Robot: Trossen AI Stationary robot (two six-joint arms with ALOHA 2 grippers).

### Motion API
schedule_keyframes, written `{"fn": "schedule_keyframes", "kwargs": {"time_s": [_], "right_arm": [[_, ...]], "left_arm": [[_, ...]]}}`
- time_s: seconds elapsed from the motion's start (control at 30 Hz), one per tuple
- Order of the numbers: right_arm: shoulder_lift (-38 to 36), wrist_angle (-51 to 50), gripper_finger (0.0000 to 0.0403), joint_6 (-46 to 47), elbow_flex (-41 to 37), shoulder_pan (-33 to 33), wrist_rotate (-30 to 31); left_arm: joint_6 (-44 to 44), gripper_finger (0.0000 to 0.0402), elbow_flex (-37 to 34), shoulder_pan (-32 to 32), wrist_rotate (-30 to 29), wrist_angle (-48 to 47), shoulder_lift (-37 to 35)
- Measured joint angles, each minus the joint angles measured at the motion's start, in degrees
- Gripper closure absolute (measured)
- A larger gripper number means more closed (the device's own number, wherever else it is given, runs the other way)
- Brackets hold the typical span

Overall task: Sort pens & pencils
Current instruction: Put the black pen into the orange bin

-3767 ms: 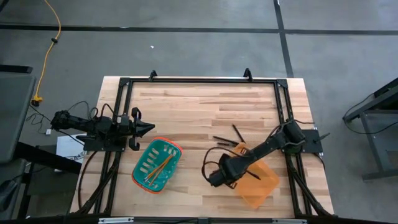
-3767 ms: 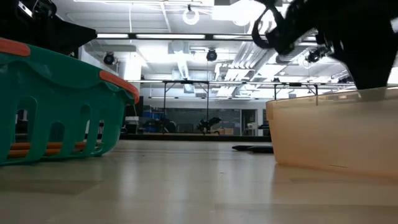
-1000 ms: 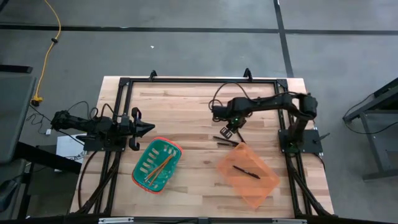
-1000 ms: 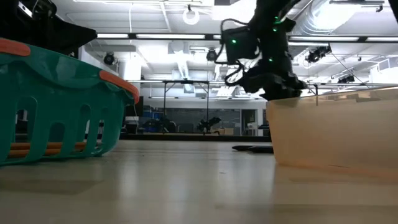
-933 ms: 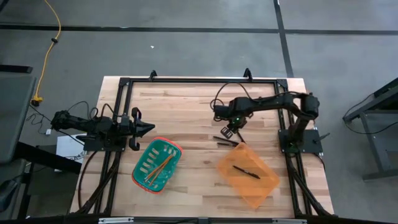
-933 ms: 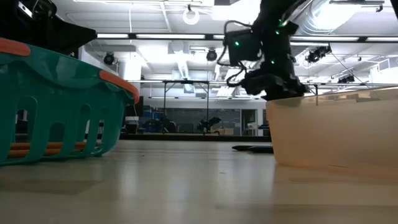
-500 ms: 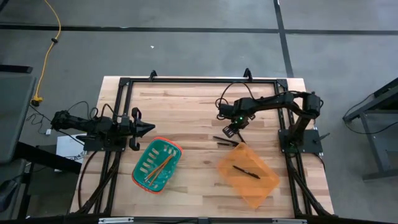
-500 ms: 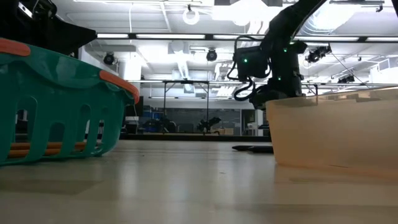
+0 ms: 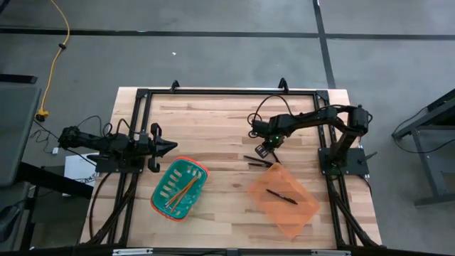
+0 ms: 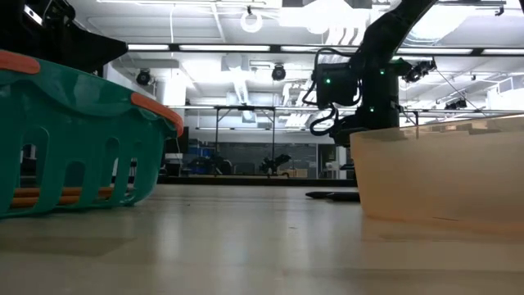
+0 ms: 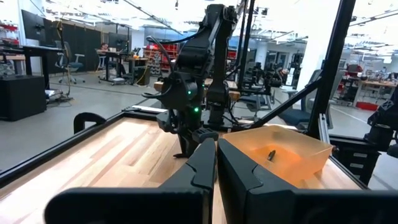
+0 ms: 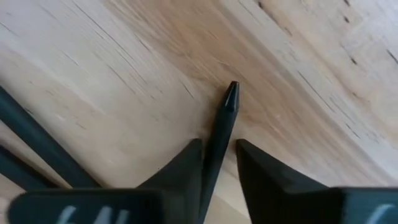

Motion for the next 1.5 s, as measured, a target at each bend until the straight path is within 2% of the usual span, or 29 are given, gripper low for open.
{"fn": "schedule_keyframes", "kwargs": {"time_s": [0.23, 0.4, 0.57, 0.87, 1.1, 1.27, 1.5], "right_arm": [[0.1, 0.1, 0.0393, -0.3, -0.1, 0.0, 0.7], [0.2, -0.3, 0.0387, -1.0, 0.4, 0.0, 0.8], [0.8, -1.8, 0.0399, -2.4, 4.0, -0.1, 2.7], [0.6, -10.4, 0.0399, -4.5, 15.6, -0.1, 4.6], [0.6, -18.9, 0.0399, -3.9, 27.9, 0.5, 4.1], [0.5, -24.1, 0.0399, -1.1, 35.2, 2.4, 2.1], [0.4, -34.7, 0.0399, 3.8, 41.4, 8.1, 0.5]], "left_arm": [[0.0, 0.0396, 0.0, 0.0, 0.0, 0.0, 0.0], [0.0, 0.0396, 0.0, 0.0, 0.0, 0.0, 0.0], [0.0, 0.0396, 0.0, 0.0, 0.0, 0.0, 0.0], [0.0, 0.0397, 0.0, 0.0, 0.0, 0.1, 0.0], [0.0, 0.0397, 0.0, 0.0, 0.0, 0.1, 0.0], [0.0, 0.0397, 0.0, 0.0, 0.0, 0.0, 0.0], [0.0, 0.0396, 0.0, 0.0, 0.0, 0.1, 0.0]]}}
